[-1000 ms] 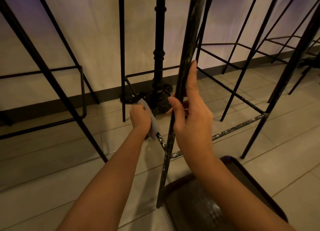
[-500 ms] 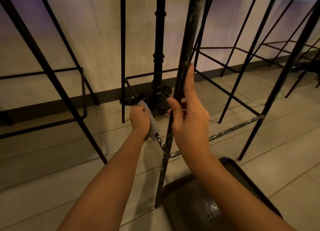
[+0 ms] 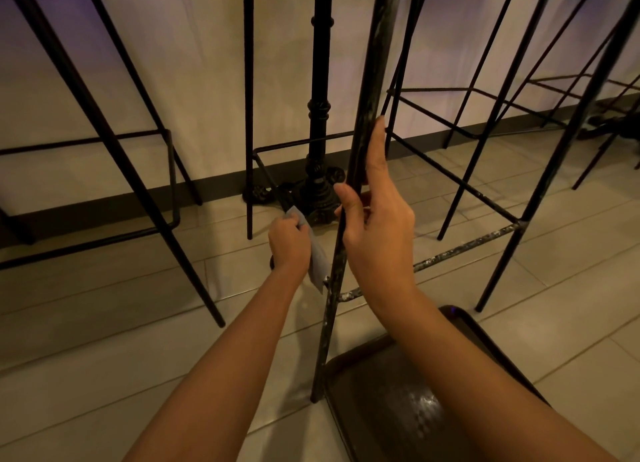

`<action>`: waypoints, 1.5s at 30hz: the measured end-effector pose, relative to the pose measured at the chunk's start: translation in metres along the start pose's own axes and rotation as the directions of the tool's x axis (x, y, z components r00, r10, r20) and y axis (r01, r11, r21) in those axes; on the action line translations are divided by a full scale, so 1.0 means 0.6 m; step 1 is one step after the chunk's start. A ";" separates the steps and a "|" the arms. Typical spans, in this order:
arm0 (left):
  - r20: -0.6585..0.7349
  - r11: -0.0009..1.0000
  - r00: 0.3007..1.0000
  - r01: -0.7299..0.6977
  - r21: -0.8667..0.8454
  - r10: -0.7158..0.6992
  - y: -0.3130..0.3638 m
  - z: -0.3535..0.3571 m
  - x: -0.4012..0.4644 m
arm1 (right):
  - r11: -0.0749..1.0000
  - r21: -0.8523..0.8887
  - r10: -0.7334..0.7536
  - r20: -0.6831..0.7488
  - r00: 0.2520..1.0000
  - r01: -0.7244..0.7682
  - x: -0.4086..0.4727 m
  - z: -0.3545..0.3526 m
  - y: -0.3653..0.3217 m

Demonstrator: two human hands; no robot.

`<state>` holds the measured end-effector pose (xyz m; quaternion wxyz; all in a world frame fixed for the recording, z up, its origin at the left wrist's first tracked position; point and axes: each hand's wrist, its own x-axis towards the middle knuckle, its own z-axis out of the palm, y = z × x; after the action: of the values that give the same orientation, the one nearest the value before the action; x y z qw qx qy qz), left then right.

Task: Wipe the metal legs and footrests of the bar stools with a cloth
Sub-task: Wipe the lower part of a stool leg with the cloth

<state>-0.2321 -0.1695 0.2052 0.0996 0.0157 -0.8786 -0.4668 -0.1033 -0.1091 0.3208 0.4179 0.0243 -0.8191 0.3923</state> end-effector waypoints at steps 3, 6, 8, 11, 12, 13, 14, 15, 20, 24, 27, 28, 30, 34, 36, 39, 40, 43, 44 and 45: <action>0.018 1.000 1.000 0.011 0.014 -0.012 0.003 -0.001 0.019 | 1.000 -0.011 -0.009 0.004 1.000 0.009 0.001 -0.002 0.002; 0.018 0.999 0.999 0.043 0.018 -0.043 0.005 -0.002 0.028 | 1.000 -0.013 -0.019 0.006 1.000 0.019 0.002 -0.001 0.002; 0.003 0.999 1.000 0.022 0.031 -0.022 0.004 0.000 0.025 | 1.000 -0.009 -0.012 0.005 1.000 0.012 0.002 0.000 0.003; -0.006 1.000 1.000 -0.004 0.010 0.004 0.002 0.000 0.014 | 1.000 -0.009 -0.016 -0.008 1.000 0.016 0.000 0.001 0.005; -0.007 1.000 1.000 -0.004 -0.002 0.003 0.002 -0.001 0.008 | 1.000 -0.009 -0.015 -0.010 1.000 0.014 0.000 0.002 0.004; -0.008 1.000 1.000 -0.004 -0.008 0.004 0.003 -0.002 0.001 | 1.000 -0.008 -0.012 -0.013 1.000 0.012 0.001 0.002 0.004; -0.010 1.000 1.000 -0.006 -0.010 0.006 0.005 -0.004 -0.007 | 1.000 -0.008 -0.012 -0.016 1.000 0.012 0.001 0.002 0.003; -0.013 1.000 1.000 -0.007 -0.015 0.007 0.006 -0.005 -0.015 | 1.000 -0.009 -0.013 -0.020 1.000 0.013 0.001 0.003 0.002; -0.004 0.999 1.000 0.009 -0.034 -0.009 0.009 -0.008 -0.027 | 1.000 0.000 -0.005 -0.010 1.000 0.005 -0.001 0.002 0.001; 0.015 0.999 0.999 0.033 -0.040 -0.033 0.013 -0.013 -0.011 | 1.000 -0.017 -0.005 0.002 1.000 0.005 0.000 0.000 0.004; 0.034 0.998 0.999 0.034 -0.045 -0.032 0.010 -0.012 0.005 | 1.000 -0.020 -0.018 0.004 1.000 0.018 0.000 -0.002 0.004; 0.037 0.998 0.999 0.034 -0.046 -0.032 0.009 -0.012 0.008 | 0.999 -0.023 -0.023 0.003 1.000 0.023 0.000 -0.002 0.004; 0.040 1.000 0.999 0.014 -0.027 -0.012 0.008 -0.012 0.006 | 0.999 -0.025 -0.025 0.002 1.000 0.025 0.000 -0.002 0.005; 0.033 1.000 0.999 -0.024 0.013 0.023 0.004 -0.013 -0.010 | 0.999 -0.030 -0.012 0.000 1.000 0.012 0.000 -0.001 0.003; 0.037 0.999 0.999 -0.039 0.035 0.037 0.001 -0.012 -0.019 | 0.999 -0.036 -0.013 -0.002 1.000 0.013 -0.001 0.000 0.003; 0.044 0.999 0.998 -0.045 0.027 0.043 -0.004 -0.011 -0.029 | 0.999 -0.036 -0.011 -0.004 1.000 0.011 -0.001 0.001 0.004; 0.045 0.999 0.998 -0.038 0.010 0.037 -0.005 -0.011 -0.030 | 0.999 -0.036 -0.012 -0.005 1.000 0.012 -0.001 0.002 0.004; 0.058 0.999 0.998 -0.035 0.030 0.033 -0.003 -0.012 -0.026 | 0.999 -0.043 -0.013 -0.005 1.000 0.012 -0.001 0.001 0.003; 0.061 0.998 0.997 -0.044 0.053 0.041 -0.001 -0.013 -0.023 | 0.999 -0.044 -0.010 -0.001 1.000 0.010 -0.001 0.001 0.003; 0.060 0.997 0.997 -0.044 0.061 0.040 0.001 -0.014 -0.020 | 0.999 -0.047 -0.010 0.001 1.000 0.010 -0.001 0.000 0.003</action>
<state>-0.2188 -0.1749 0.2083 0.0831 -0.0135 -0.8955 -0.4371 -0.1039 -0.1081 0.3194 0.4199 0.0185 -0.8281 0.3709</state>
